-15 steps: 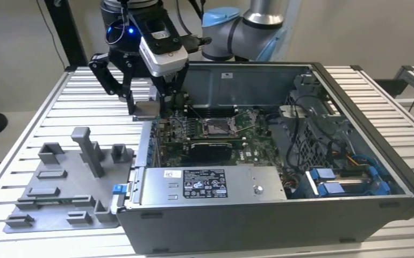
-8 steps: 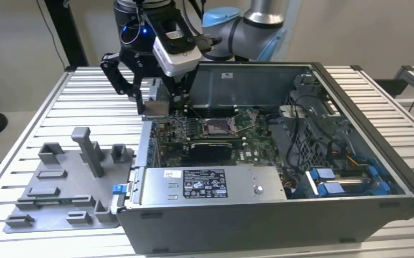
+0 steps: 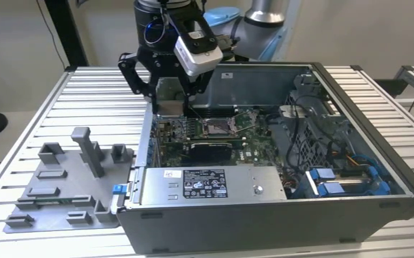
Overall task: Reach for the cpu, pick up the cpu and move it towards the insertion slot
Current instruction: 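Pick up the cpu and move it towards the insertion slot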
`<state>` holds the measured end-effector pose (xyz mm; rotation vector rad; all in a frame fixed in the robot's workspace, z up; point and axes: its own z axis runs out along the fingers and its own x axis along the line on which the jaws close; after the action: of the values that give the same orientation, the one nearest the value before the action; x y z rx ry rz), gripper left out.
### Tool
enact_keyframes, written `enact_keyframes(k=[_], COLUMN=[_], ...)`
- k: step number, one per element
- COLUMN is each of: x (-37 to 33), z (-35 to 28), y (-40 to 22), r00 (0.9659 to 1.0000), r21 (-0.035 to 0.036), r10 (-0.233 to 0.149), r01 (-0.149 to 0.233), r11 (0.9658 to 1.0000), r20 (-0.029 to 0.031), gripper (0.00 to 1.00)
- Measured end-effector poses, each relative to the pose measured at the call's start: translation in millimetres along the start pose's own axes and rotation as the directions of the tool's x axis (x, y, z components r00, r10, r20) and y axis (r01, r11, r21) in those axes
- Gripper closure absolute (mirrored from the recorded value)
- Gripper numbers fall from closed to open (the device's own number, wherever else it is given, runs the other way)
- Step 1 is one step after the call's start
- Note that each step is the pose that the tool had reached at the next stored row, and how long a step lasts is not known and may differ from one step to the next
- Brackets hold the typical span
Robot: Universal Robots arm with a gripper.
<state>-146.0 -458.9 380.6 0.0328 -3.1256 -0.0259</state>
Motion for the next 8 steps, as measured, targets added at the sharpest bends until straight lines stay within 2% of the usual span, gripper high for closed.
enact_keyframes(k=[8], x=[-25.9], z=[-0.4], y=[0.1], r00=[1.0], r21=[0.0], r10=[-0.001], r01=[0.001], r11=[1.0], r20=[0.0], gripper=[1.0])
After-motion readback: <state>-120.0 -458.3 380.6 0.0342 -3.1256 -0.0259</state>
